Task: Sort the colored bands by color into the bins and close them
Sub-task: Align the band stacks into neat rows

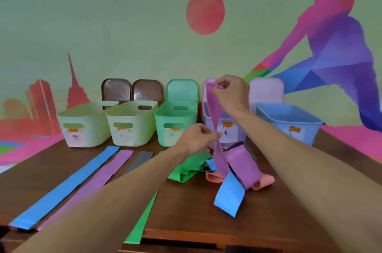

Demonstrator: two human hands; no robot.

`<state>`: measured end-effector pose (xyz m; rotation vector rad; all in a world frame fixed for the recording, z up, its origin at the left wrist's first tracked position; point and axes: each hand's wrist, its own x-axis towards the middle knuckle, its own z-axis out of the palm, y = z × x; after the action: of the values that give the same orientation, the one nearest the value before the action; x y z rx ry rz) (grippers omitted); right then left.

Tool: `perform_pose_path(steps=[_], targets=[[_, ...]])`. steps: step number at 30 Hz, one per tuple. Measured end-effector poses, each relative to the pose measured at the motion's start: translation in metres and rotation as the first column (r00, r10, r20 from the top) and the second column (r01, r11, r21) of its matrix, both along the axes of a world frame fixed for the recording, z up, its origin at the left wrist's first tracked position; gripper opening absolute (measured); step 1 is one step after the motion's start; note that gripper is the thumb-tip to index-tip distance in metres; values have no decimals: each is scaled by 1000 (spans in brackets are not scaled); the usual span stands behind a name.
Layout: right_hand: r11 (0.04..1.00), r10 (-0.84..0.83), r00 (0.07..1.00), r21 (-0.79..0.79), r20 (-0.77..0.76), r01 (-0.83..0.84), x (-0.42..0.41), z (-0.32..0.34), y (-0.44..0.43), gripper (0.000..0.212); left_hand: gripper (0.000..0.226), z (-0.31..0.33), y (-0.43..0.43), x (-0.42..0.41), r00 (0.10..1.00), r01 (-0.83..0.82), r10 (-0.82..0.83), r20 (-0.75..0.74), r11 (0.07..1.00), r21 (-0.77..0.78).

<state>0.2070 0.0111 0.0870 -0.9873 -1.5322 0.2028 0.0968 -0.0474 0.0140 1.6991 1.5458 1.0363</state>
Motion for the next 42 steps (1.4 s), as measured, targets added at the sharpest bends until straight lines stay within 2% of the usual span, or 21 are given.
perform_pose_path(steps=[3,6,10,14,19,23,26,29,33,38,40,42], targets=[[1000,-12,1000,18,1,12,4,0,7,13,15,-4,9,7,1000,-8,8,-28,1000,12],[1000,-29,999,12,-20,29,11,-2,15,13,19,-5,21,10,999,-52,52,-12,997,51],[999,-38,988,-7,-153,37,25,1,27,10,23,-2,41,11,981,-192,185,58,967,165],[999,-34,978,-47,-206,25,38,3,39,8,28,9,53,13,972,-229,204,118,938,259],[993,-44,937,-115,-346,4,43,1,48,5,30,4,53,10,995,-86,69,76,965,246],[989,-42,887,-144,-460,-27,40,3,51,14,28,-10,38,-1,982,150,-155,109,987,55],[986,-32,860,-155,-509,-55,35,3,48,7,28,-15,32,-11,981,190,-190,45,982,14],[980,-11,854,-173,-520,-93,28,1,47,9,24,-6,25,-24,979,142,-144,146,990,23],[955,20,882,-251,-471,-156,0,-10,50,25,15,7,8,-64,980,21,-26,200,999,29],[923,54,917,-330,-396,-197,-61,-29,49,31,14,3,-23,-128,984,-50,50,168,999,-7],[926,72,941,-329,-330,-186,-85,-36,45,31,15,2,-38,-152,979,-46,58,195,997,-68],[931,99,967,-321,-237,-174,-107,-42,43,26,21,2,-50,-173,986,-63,79,150,992,-108]])
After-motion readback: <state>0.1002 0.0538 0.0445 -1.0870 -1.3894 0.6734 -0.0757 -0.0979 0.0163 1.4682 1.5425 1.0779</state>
